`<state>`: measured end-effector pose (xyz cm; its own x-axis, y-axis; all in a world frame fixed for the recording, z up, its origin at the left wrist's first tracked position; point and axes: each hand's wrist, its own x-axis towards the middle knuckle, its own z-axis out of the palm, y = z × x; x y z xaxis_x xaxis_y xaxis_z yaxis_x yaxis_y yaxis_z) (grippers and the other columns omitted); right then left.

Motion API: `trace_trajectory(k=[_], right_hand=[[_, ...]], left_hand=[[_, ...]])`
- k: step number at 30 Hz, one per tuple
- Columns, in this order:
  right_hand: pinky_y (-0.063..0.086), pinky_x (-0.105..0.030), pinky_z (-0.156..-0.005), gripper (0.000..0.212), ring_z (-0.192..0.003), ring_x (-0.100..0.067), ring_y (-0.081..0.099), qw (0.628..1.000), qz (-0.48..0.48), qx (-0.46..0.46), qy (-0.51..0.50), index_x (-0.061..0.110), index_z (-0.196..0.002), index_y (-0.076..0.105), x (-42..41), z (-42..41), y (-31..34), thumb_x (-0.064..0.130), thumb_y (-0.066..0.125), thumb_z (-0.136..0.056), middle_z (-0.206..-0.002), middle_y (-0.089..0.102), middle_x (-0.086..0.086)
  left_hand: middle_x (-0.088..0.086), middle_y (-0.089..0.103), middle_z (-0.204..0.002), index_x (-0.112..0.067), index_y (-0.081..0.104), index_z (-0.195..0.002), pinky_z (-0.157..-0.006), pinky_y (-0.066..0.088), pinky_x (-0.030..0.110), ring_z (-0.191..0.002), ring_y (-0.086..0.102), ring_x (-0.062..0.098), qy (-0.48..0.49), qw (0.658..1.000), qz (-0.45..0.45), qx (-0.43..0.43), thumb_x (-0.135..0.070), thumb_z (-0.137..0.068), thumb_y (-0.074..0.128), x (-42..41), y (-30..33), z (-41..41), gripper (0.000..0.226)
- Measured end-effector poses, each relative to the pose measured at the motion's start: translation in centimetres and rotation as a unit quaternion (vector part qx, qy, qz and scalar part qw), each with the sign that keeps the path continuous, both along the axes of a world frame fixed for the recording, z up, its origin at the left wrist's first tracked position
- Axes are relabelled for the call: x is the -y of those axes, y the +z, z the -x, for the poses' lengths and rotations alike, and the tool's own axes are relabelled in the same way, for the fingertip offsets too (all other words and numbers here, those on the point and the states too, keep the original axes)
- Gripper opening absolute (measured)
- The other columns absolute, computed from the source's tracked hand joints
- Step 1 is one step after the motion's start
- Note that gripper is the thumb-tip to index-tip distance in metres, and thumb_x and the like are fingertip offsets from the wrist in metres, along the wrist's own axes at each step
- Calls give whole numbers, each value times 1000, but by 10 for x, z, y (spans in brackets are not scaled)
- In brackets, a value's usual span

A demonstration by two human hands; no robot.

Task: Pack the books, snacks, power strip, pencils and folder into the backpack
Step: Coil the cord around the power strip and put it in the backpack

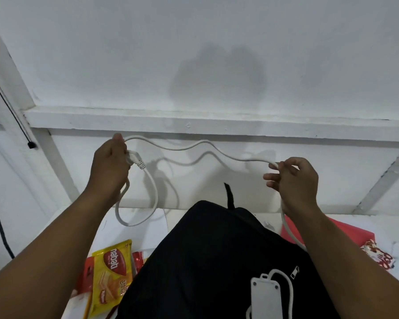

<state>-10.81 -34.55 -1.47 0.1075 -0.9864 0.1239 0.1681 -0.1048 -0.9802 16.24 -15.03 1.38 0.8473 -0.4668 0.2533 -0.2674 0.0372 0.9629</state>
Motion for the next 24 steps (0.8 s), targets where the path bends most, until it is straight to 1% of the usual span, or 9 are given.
trace_trajectory(k=[3,6,11,14,16,17,19,22,24], right_hand=[[54,-33,-57,11,-61,-26,68,999,23,-10,20,14,-98,49,-10,18,1,3,53,-99,-92,71,-14],[57,-33,-58,6,-62,-27,69,997,34,-52,55,11,-102,53,-19,36,-10,5,52,-100,-94,69,-13],[58,-37,-62,13,-63,-26,71,964,53,-189,178,13,-95,59,-33,65,-53,1,56,-98,-95,64,-8],[47,-18,-63,30,-61,-1,65,880,145,-363,271,29,-89,62,-32,86,-80,-1,63,-89,-82,64,6],[39,-8,-60,32,-60,7,57,835,161,-424,310,34,-94,62,-29,102,-88,3,65,-88,-75,58,13],[39,-9,-60,32,-60,7,57,833,156,-423,321,35,-99,61,-28,111,-89,5,65,-89,-75,59,13],[46,-15,-65,33,-65,4,61,846,137,-402,322,40,-106,60,-27,131,-91,11,66,-89,-82,66,9],[50,-17,-79,39,-87,3,64,864,130,-371,313,48,-109,59,-33,163,-99,18,70,-87,-102,68,15],[51,-19,-85,36,-95,2,63,868,138,-347,327,47,-107,60,-41,187,-107,19,71,-87,-105,67,19]], left_hand=[[-8,46,-47,-20,43,-73,-55,29,30,-51,32,15,-19,997,38,-64,-43,-107,35,0,13,23,42],[-1,48,-51,-19,46,-76,-53,33,27,-45,37,15,-53,987,48,-141,-45,-106,37,2,15,57,40],[5,51,-60,-16,51,-78,-54,37,27,-51,47,17,-102,974,-76,-187,-47,-105,38,15,-36,123,43],[3,60,-79,-18,54,-86,-71,49,36,-73,57,22,-115,960,-244,-78,-48,-100,46,12,-84,149,35],[-1,61,-88,-20,54,-95,-78,45,35,-89,58,22,-77,947,-313,-2,-38,-98,54,6,-101,165,18],[1,61,-98,-19,55,-104,-80,43,33,-96,58,23,-56,942,-331,22,-34,-98,56,3,-103,173,17],[7,55,-123,-14,54,-123,-94,42,34,-114,55,26,-16,925,-373,76,-38,-94,61,-6,-108,181,38],[7,61,-123,-15,58,-121,-103,43,46,-120,55,29,9,882,-444,155,-67,-81,55,-20,-122,188,65],[13,58,-133,-10,44,-138,-108,39,53,-129,49,36,40,892,-430,133,-67,-82,57,-29,-128,204,82]])
